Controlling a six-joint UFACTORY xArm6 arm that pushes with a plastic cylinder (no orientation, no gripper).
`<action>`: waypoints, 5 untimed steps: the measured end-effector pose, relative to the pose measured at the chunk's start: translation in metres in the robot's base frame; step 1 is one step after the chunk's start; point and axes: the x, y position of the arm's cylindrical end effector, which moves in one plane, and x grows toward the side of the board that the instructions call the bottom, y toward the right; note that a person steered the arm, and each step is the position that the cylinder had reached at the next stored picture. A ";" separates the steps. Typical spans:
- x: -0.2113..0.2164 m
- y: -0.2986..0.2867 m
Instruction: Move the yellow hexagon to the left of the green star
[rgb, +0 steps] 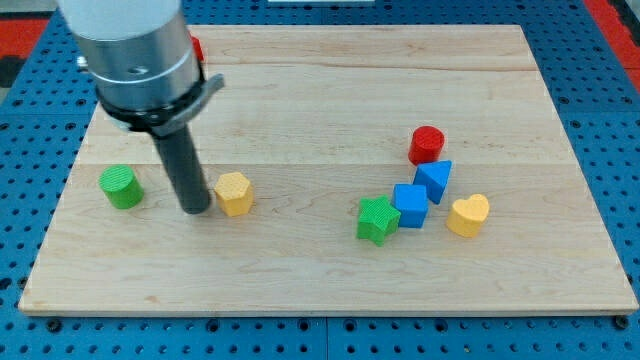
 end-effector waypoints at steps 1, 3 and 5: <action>-0.007 0.021; -0.037 0.142; -0.039 0.174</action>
